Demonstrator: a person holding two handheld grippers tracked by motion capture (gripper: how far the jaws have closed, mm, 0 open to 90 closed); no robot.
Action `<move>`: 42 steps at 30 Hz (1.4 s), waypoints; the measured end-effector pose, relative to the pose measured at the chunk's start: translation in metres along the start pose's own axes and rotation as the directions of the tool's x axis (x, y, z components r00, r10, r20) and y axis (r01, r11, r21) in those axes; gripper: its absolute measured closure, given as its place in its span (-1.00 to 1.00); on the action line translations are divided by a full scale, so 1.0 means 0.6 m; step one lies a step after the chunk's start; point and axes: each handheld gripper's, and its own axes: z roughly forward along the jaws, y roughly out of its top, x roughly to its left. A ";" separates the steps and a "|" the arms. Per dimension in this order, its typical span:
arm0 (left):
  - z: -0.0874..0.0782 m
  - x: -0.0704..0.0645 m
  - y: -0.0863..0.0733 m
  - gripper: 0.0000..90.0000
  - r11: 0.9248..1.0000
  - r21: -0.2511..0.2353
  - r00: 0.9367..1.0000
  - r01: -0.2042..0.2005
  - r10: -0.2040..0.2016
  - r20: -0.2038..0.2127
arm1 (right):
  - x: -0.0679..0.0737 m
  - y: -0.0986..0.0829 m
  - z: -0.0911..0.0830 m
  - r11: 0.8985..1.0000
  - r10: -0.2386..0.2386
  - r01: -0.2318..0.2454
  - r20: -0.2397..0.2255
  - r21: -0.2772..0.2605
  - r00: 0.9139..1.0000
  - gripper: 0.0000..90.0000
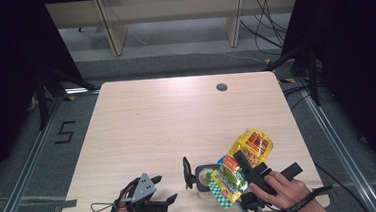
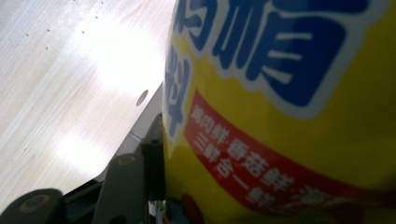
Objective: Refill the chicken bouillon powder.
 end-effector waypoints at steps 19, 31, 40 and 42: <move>0.000 0.000 -0.001 -0.49 1.000 0.007 1.000 -0.015 0.015 -0.008 | -0.006 0.016 0.003 0.992 -0.102 0.102 -0.006 -0.079 0.995 0.14; 0.000 -0.002 -0.001 -0.49 1.000 -0.003 1.000 0.004 -0.004 0.000 | -0.009 0.018 0.003 0.991 -0.105 0.105 0.009 -0.082 0.994 0.14; 0.000 0.002 -0.001 -0.49 1.000 0.007 0.999 -0.030 0.030 -0.011 | -0.016 0.006 0.006 0.988 -0.136 0.136 0.006 -0.078 0.991 0.14; 0.001 -0.001 -0.001 -0.49 1.000 -0.003 1.000 -0.003 0.003 0.000 | -0.016 0.005 0.007 0.987 -0.136 0.136 -0.001 -0.081 0.991 0.14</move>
